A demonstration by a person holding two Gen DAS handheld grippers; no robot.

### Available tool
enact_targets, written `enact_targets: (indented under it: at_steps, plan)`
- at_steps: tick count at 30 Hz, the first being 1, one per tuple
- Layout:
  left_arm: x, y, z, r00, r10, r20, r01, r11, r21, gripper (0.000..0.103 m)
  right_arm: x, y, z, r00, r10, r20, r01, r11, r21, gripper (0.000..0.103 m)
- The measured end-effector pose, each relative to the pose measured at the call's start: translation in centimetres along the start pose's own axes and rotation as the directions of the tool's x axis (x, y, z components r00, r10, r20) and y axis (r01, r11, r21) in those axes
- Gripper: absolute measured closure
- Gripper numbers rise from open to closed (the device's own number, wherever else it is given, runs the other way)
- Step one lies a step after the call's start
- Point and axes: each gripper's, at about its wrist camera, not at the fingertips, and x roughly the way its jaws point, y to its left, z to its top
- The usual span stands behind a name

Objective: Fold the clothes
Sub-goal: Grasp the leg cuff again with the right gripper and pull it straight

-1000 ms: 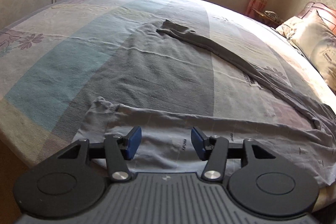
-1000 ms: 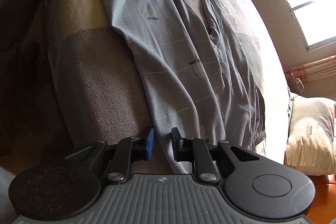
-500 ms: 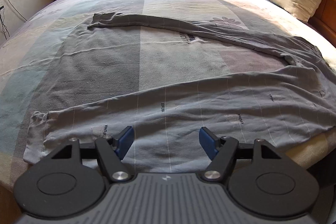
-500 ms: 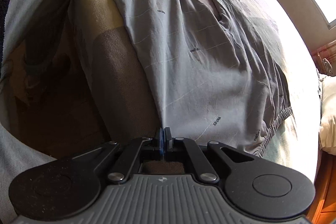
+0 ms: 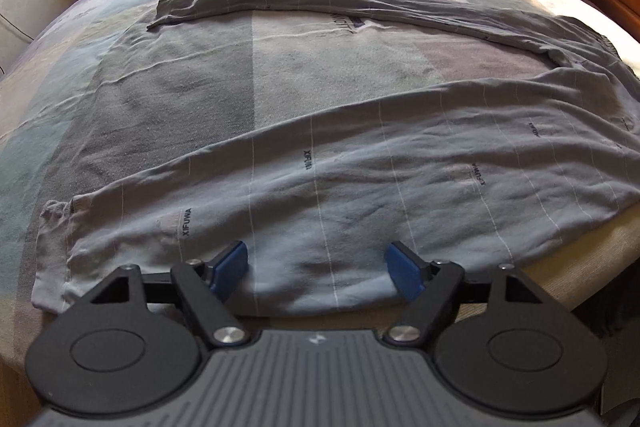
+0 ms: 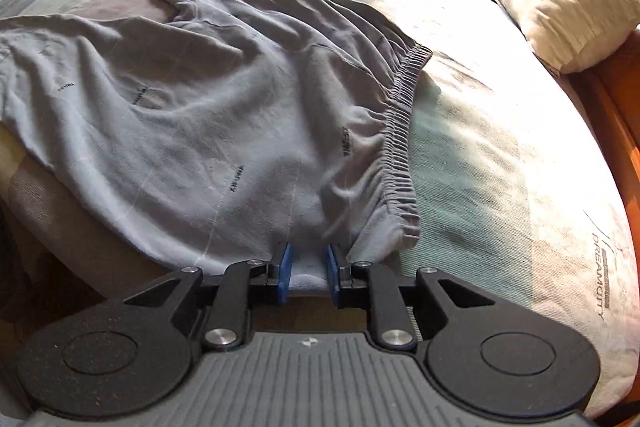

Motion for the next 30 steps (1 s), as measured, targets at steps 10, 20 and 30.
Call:
enact_targets:
  at_steps: [10, 20, 30]
  plan:
    - [-2.8, 3.7, 0.8, 0.997, 0.050, 0.064, -0.046, 0.996, -0.077, 0.020, -3.2, 10.7, 3.9, 0.958, 0.223, 0.178, -0.149, 0.923, -0.356, 0.078]
    - [-4.0, 7.2, -1.6, 0.996, 0.052, 0.077, -0.033, 0.972, -0.231, 0.020, -1.5, 23.1, 6.5, 0.898, 0.422, 0.125, -0.222, 0.679, -0.700, 0.078]
    - [-3.7, 8.9, -3.5, 0.996, -0.011, 0.084, 0.038, 0.945, -0.325, 0.020, -0.7, 25.6, 8.1, 0.899, 0.432, 0.078, -0.247, 0.644, -0.725, 0.101]
